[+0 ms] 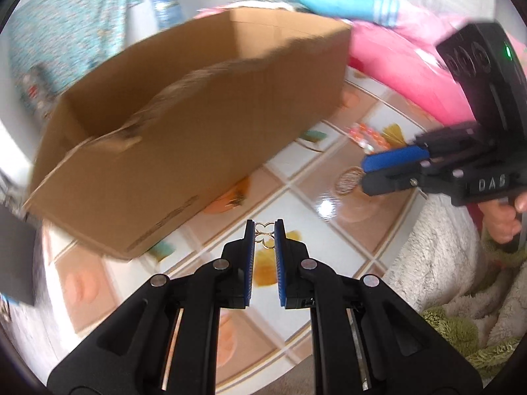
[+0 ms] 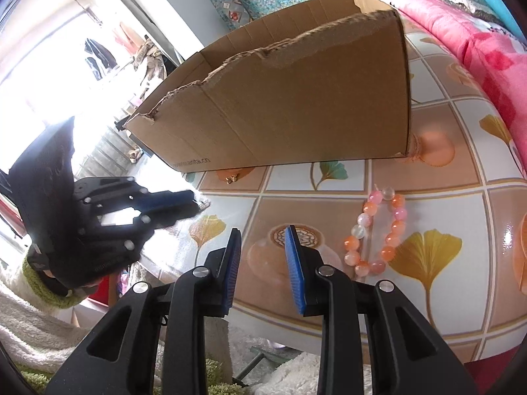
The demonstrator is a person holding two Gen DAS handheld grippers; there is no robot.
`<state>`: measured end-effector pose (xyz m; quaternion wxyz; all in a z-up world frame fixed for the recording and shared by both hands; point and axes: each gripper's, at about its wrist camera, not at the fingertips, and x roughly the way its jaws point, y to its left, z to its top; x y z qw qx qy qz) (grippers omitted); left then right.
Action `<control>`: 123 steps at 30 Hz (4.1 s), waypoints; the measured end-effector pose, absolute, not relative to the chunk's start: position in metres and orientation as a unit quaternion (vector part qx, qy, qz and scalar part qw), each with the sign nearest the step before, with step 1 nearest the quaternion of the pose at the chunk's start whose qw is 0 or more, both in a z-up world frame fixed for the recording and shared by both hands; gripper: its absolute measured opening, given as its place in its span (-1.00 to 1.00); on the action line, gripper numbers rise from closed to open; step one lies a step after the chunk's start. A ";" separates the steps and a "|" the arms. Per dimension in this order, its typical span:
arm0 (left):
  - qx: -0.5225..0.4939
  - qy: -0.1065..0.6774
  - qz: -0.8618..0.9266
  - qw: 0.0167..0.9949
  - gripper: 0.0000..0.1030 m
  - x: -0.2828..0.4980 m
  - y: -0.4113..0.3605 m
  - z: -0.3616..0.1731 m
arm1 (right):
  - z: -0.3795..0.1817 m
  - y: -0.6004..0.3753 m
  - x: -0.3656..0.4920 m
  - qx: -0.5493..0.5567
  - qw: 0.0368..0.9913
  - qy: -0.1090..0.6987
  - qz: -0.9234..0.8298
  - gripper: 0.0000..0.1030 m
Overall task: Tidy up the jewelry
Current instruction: 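Grasp the metal spring with the right tool while the left tool holds the charm, then carry the charm in the left tool and spring in the right tool over the box, then open the right tool to drop the spring while the left tool releases the charm into the box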
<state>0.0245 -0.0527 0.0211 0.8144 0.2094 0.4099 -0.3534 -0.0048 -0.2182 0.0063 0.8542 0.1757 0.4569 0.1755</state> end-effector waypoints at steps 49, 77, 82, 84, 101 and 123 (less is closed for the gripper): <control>0.074 0.375 -0.293 0.876 -0.79 0.028 0.035 0.018 | 0.016 -0.076 0.046 -0.045 0.867 0.458 0.193 -0.65; 0.065 0.339 -0.391 0.853 -0.79 0.092 -0.071 0.115 | 0.138 -0.202 0.122 -0.012 0.887 0.429 0.172 -0.64; 0.062 0.427 -0.388 0.814 -0.79 0.137 -0.105 0.079 | 0.113 -0.210 0.165 -0.045 0.861 0.481 0.158 -0.64; 0.059 0.455 -0.389 0.799 -0.79 0.149 -0.114 0.068 | 0.105 -0.209 0.177 -0.068 0.854 0.491 0.158 -0.64; 0.056 0.497 -0.381 0.778 -0.54 0.164 -0.131 0.053 | 0.098 -0.227 0.199 -0.073 0.868 0.473 0.136 -0.43; 0.051 0.350 -0.357 0.865 0.64 0.029 0.001 0.131 | 0.150 -0.251 0.011 0.096 0.931 0.335 0.108 0.22</control>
